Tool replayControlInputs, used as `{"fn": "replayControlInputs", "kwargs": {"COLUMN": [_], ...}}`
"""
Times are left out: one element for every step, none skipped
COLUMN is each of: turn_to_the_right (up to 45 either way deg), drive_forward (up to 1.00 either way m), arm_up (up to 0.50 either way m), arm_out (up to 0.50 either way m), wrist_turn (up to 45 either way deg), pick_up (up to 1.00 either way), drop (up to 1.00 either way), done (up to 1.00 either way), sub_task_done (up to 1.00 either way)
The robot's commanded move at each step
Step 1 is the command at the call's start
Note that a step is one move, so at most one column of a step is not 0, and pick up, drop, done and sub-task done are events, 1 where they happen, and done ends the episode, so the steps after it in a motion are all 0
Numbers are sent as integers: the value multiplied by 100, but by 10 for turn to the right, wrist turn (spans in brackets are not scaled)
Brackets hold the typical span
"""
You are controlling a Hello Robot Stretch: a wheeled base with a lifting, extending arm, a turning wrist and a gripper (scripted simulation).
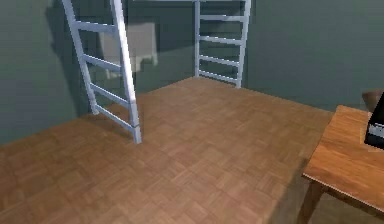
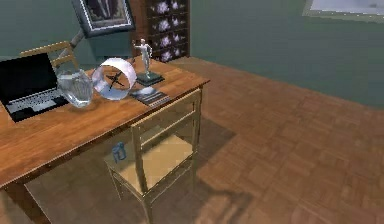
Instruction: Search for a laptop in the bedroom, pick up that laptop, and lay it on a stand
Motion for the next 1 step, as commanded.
{"fn": "replayControlInputs", "kwargs": {"turn_to_the_right": [0], "drive_forward": [25], "arm_up": [0], "arm_out": [0], "wrist_turn": [0], "pick_up": [0], "drop": [0], "done": [0], "sub_task_done": [0]}}
